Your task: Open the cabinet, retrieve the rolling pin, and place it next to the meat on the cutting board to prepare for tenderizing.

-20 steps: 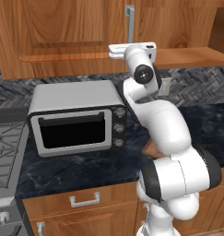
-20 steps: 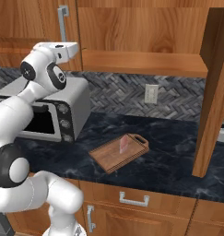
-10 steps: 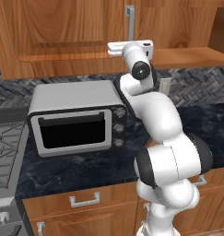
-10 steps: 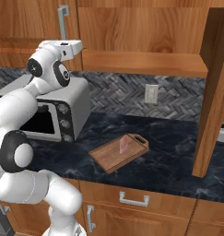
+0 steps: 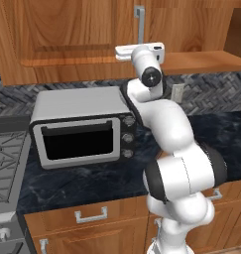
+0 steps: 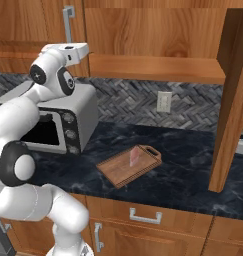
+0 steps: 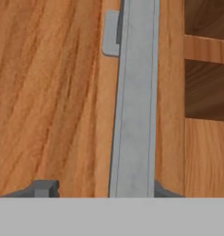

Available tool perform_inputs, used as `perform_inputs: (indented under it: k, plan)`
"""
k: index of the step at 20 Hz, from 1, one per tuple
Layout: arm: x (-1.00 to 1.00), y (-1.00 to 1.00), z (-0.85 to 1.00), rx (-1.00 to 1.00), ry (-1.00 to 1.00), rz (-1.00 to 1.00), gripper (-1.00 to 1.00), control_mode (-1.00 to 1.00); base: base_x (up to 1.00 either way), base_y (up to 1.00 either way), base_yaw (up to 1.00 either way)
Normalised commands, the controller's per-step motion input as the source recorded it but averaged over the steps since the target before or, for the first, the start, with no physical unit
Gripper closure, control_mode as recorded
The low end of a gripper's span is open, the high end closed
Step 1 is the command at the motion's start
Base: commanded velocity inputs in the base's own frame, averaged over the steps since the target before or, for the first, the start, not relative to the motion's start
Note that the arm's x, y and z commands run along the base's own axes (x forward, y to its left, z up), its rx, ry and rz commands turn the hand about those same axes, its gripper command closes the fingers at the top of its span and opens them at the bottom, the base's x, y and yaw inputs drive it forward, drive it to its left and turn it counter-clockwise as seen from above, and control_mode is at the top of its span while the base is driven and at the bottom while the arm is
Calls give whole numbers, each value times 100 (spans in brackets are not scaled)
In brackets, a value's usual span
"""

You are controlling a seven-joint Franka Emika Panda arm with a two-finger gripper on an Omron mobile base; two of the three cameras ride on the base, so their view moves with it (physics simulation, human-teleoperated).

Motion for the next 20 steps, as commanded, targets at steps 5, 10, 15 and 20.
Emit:
perform_inputs:
  k: [5,10,15,20]
  plan:
    - [1,14,-4,0,1,0,100,-100,0,0,0]
    - [0,38,-2,0,0,0,100,-100,0,0,0]
    - [-20,57,0,0,0,3,100,-100,0,0,0]
    - [-47,75,0,0,0,5,100,-100,0,0,0]
